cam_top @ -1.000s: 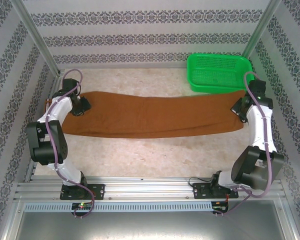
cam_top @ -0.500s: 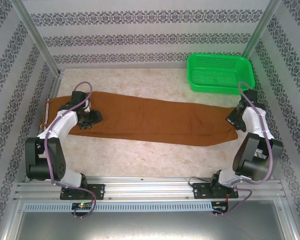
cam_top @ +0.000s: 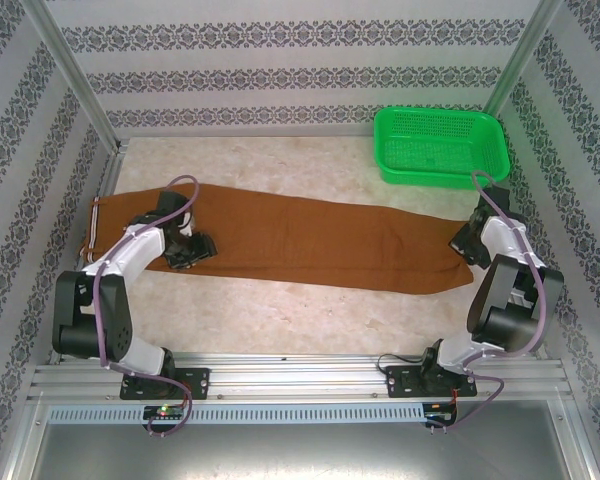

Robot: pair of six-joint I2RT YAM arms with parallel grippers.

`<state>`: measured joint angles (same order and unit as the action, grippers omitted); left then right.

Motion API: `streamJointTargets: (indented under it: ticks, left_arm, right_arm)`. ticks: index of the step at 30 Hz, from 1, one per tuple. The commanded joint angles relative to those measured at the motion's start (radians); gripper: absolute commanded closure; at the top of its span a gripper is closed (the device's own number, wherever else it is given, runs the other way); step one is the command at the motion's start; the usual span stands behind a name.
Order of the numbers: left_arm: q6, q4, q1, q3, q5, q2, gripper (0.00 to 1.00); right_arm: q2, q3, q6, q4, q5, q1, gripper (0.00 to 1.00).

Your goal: Roll up the long pants

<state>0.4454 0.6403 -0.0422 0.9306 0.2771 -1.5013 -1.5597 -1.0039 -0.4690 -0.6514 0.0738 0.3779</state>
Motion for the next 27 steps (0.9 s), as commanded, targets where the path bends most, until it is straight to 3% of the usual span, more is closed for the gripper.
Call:
streamJointTargets:
  ticks: [1, 10, 16, 20, 21, 23, 27]
  left_arm:
    - [-0.006, 0.021, -0.024, 0.003, -0.015, -0.044, 0.44]
    - [-0.002, 0.003, -0.025, 0.049, -0.048, -0.157, 0.44]
    - [0.041, 0.01, -0.025, 0.082, -0.098, -0.138, 0.52]
    - [0.045, 0.029, -0.025, 0.094, -0.125, -0.11, 0.75]
    - [0.042, 0.034, -0.025, 0.096, -0.137, -0.108, 0.88]
    - [0.037, 0.034, -0.025, 0.09, -0.152, -0.104, 1.0]
    - [0.035, 0.022, -0.025, 0.073, -0.157, -0.106, 1.0]
  right_arm:
    - [-0.019, 0.009, -0.018, 0.015, -0.026, 0.002, 1.0]
    - [-0.046, 0.01, -0.028, 0.035, -0.037, -0.002, 1.0]
    - [-0.047, 0.02, -0.019, 0.041, -0.03, -0.003, 1.0]
    - [-0.038, 0.017, -0.012, 0.034, -0.022, -0.003, 1.0]
    - [-0.036, 0.017, -0.01, 0.034, -0.023, -0.002, 1.0]
    - [-0.035, 0.012, -0.008, 0.032, -0.021, -0.002, 1.0]
    - [-0.032, 0.004, -0.001, 0.025, -0.014, -0.001, 1.0]
